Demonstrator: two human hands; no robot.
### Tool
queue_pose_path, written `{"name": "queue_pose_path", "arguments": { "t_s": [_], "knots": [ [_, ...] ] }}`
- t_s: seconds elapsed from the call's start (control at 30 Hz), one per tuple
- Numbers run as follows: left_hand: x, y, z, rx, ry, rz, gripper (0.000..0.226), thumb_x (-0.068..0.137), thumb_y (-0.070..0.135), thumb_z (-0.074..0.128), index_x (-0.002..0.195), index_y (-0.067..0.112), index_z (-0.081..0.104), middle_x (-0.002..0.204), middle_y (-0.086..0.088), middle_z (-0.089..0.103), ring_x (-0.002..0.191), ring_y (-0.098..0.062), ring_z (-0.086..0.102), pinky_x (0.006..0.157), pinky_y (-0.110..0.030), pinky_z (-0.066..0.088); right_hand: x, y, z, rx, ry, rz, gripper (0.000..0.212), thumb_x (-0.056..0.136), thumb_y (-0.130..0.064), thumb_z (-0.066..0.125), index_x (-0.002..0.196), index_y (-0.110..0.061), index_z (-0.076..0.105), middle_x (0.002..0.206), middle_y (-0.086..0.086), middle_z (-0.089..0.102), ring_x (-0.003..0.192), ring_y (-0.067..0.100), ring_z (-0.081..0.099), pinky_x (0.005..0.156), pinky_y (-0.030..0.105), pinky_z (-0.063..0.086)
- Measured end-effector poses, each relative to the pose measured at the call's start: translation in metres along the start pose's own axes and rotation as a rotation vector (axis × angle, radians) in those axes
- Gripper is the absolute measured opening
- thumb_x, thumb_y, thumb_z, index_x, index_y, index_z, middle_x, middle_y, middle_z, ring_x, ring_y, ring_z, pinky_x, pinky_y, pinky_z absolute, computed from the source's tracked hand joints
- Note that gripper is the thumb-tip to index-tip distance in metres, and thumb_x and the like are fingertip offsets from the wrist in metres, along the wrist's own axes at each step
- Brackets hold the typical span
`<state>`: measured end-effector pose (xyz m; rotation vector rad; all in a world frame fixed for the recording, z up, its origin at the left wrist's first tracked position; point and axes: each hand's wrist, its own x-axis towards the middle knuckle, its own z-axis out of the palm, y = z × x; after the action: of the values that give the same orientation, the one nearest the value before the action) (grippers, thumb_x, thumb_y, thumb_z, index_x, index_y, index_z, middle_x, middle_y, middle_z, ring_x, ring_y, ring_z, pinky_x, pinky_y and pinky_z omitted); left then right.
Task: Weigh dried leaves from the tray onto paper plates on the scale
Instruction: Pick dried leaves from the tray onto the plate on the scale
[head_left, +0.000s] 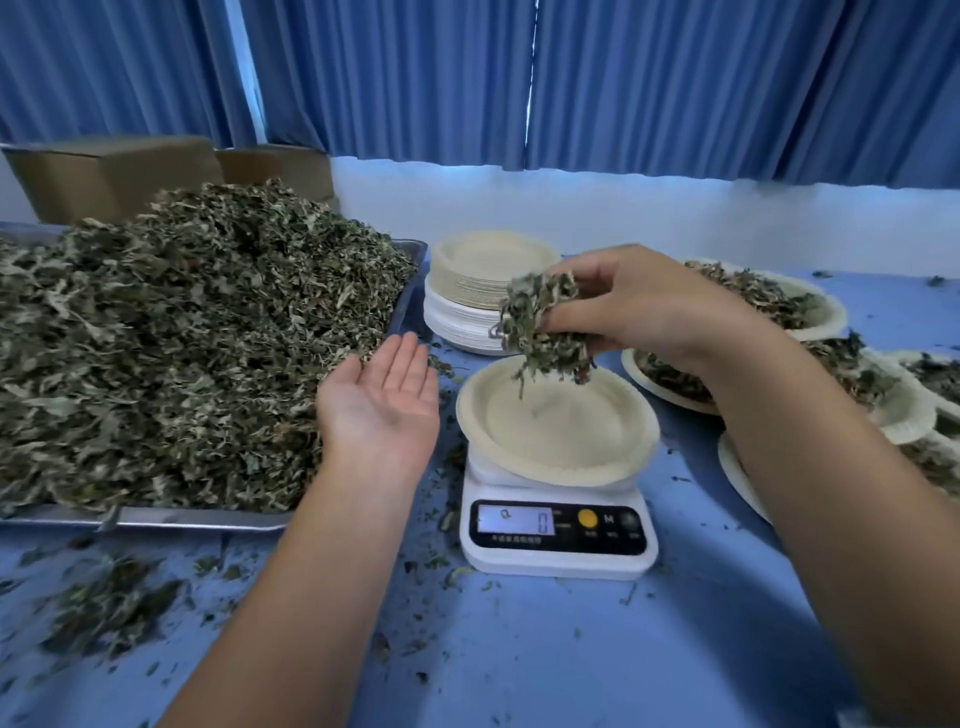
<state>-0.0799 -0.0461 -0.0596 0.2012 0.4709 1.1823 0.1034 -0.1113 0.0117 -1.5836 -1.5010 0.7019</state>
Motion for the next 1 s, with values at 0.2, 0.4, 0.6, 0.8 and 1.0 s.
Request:
{"name": "queue_pose_path", "arguments": {
  "t_s": [0.2, 0.4, 0.6, 0.8, 1.0],
  "knots": [
    [-0.003, -0.006, -0.003, 0.044, -0.017, -0.017, 0.049, 0.103, 0.03, 0.026, 0.132, -0.004, 0.047, 0.133, -0.017, 0.054, 0.13, -0.028, 0.046, 0.112, -0.04, 0.031, -0.004, 0.004, 0.004, -0.349, -0.035, -0.012, 0.018, 0.077, -0.029, 0.078, 0.094, -0.028, 0.072, 0.069, -0.019, 0.069, 0.059, -0.004, 0.062, 0.055, 0.011, 0.048],
    [-0.003, -0.006, -0.005, 0.065, -0.013, -0.007, 0.048, 0.103, 0.03, 0.026, 0.13, -0.004, 0.048, 0.131, -0.017, 0.055, 0.129, -0.028, 0.047, 0.112, -0.04, 0.032, -0.004, 0.011, 0.028, -0.758, -0.218, -0.007, 0.036, 0.081, -0.035, 0.074, 0.114, -0.024, 0.066, 0.103, -0.009, 0.062, 0.098, 0.015, 0.058, 0.079, 0.029, 0.047],
    [-0.003, -0.005, -0.007, 0.067, -0.011, -0.006, 0.048, 0.103, 0.03, 0.028, 0.13, -0.004, 0.048, 0.131, -0.017, 0.055, 0.128, -0.028, 0.047, 0.112, -0.04, 0.033, -0.011, -0.002, 0.012, -0.753, -0.233, -0.008, 0.041, 0.081, -0.044, 0.072, 0.121, -0.036, 0.063, 0.107, -0.017, 0.049, 0.097, 0.003, 0.047, 0.078, 0.023, 0.034],
    [-0.004, -0.008, -0.008, 0.088, -0.01, -0.009, 0.05, 0.102, 0.033, 0.029, 0.131, -0.004, 0.048, 0.131, -0.017, 0.055, 0.128, -0.028, 0.047, 0.111, -0.04, 0.033, -0.01, -0.004, 0.012, -0.673, -0.095, -0.119, 0.014, 0.089, -0.028, 0.064, 0.102, -0.031, 0.068, 0.103, -0.01, 0.066, 0.092, 0.008, 0.06, 0.076, 0.023, 0.044],
    [-0.005, -0.006, -0.009, 0.075, -0.011, -0.013, 0.048, 0.102, 0.032, 0.031, 0.125, -0.004, 0.051, 0.125, -0.017, 0.059, 0.125, -0.028, 0.05, 0.109, -0.04, 0.036, -0.009, 0.006, 0.016, -0.766, -0.254, -0.013, 0.015, 0.081, -0.032, 0.073, 0.095, -0.029, 0.069, 0.095, -0.013, 0.06, 0.083, 0.006, 0.056, 0.067, 0.021, 0.045]
  ]
}}
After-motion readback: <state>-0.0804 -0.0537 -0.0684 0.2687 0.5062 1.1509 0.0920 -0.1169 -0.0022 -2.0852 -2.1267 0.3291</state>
